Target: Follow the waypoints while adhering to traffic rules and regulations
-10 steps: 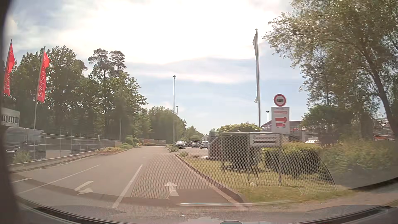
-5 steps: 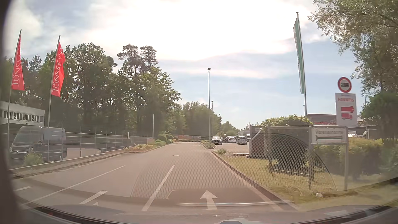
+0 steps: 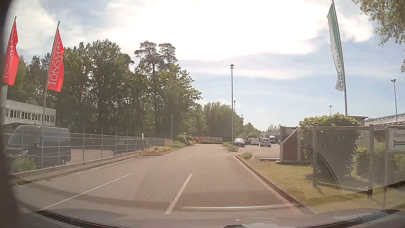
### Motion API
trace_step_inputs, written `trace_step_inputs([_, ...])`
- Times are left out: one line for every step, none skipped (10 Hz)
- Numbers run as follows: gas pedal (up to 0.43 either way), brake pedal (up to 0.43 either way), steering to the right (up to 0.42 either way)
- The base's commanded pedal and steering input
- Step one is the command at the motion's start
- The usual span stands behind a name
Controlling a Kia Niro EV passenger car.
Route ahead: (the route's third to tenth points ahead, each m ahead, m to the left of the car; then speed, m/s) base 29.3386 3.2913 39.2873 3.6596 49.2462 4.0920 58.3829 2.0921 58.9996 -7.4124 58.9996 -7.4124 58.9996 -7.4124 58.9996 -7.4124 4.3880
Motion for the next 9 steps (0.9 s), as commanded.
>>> trace_step_inputs([0.197, 0.0, -0.071])
trace_step_inputs([0.197, 0.0, -0.05])
trace_step_inputs([0.197, 0.0, -0.04])
trace_step_inputs([0.197, 0.0, -0.035])
trace_step_inputs([0.197, 0.0, -0.022])
trace_step_inputs([0.197, 0.0, -0.015])
trace_step_inputs([0.177, 0.0, -0.01])
trace_step_inputs([0.169, 0.0, -0.007])
trace_step_inputs([0.15, 0.0, -0.007])
